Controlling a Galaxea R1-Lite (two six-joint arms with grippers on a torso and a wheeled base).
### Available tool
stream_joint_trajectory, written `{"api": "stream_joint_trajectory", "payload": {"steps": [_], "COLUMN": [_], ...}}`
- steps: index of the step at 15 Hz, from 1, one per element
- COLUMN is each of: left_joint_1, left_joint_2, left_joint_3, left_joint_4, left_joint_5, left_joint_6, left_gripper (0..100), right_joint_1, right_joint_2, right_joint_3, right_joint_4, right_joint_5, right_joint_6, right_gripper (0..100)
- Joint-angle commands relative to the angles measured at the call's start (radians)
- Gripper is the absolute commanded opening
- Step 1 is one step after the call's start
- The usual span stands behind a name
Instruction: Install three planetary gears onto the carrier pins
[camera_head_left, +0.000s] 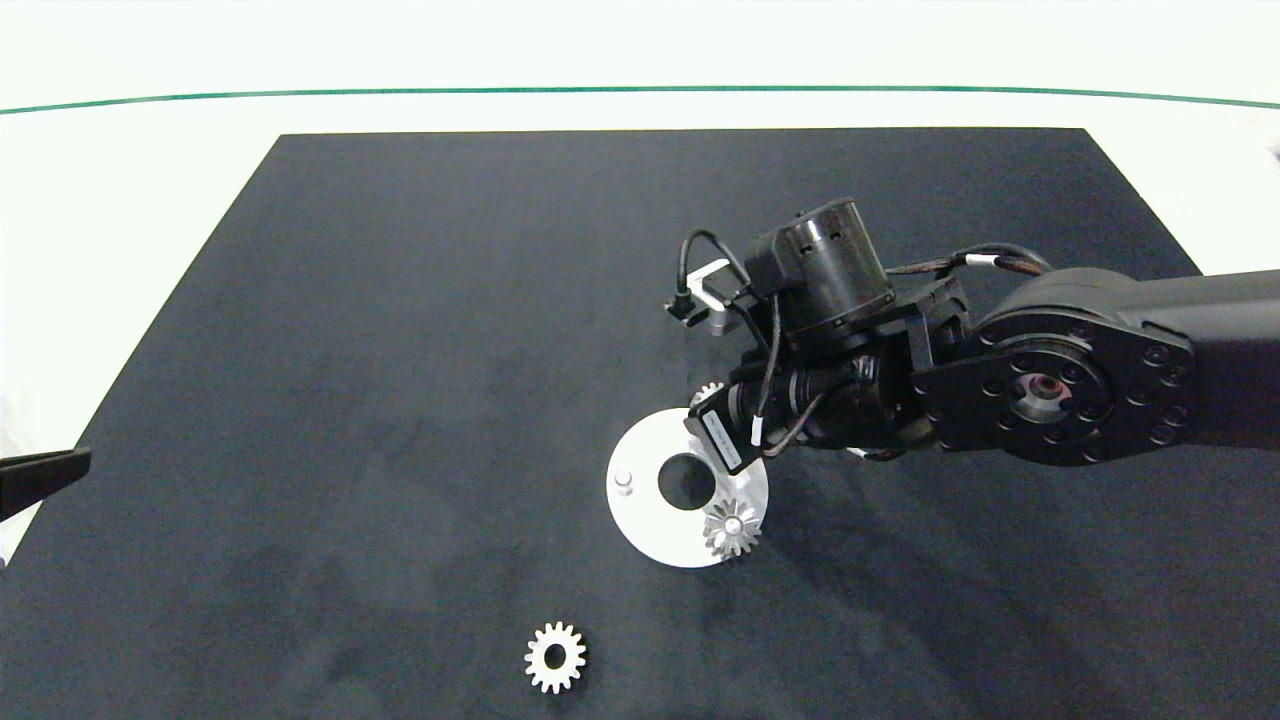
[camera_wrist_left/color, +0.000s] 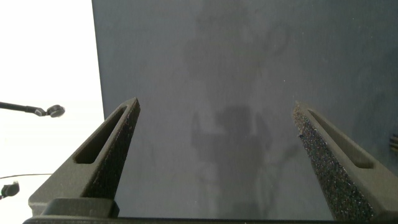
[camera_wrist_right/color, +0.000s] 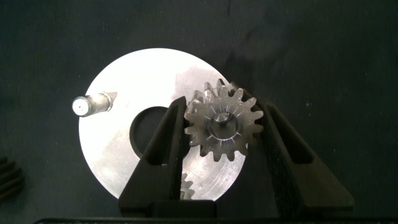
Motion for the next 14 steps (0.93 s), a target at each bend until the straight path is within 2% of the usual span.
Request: {"api": "stream_joint_trajectory", "payload": {"steps": [1,2,10,12,14], "left_joint_1": [0.002,0.002,0.000,-0.004,-0.029], "left_joint_2": [0.000,0.000,0.000,0.004,0.011], "left_joint_3": [-0.001,-0.001,0.001,0.004,0.012], "left_joint_4": [0.003,0.003,0.003,0.005,0.005], "left_joint_5": [0.001,0.001,0.001,0.001,0.001], "left_joint_6": [0.000,0.001,0.001,0.001,0.000], "left_gripper": [100,100,100,100,100], "right_joint_1": [0.005,0.005,0.007,0.002,0.002], "right_joint_2": [0.005,0.005,-0.041,-0.177,-0.365], "right_joint_3": [0.004,0.003,0.081,0.187,0.311], "right_joint_4": [0.002,0.002,0.003,0.002,0.003], "right_joint_5": [-0.004,-0.004,-0.012,-0.038,-0.077], "right_joint_6": [-0.001,-0.003,-0.009,-0.009,-0.014], "right_gripper": [22,100,100,100,100]}}
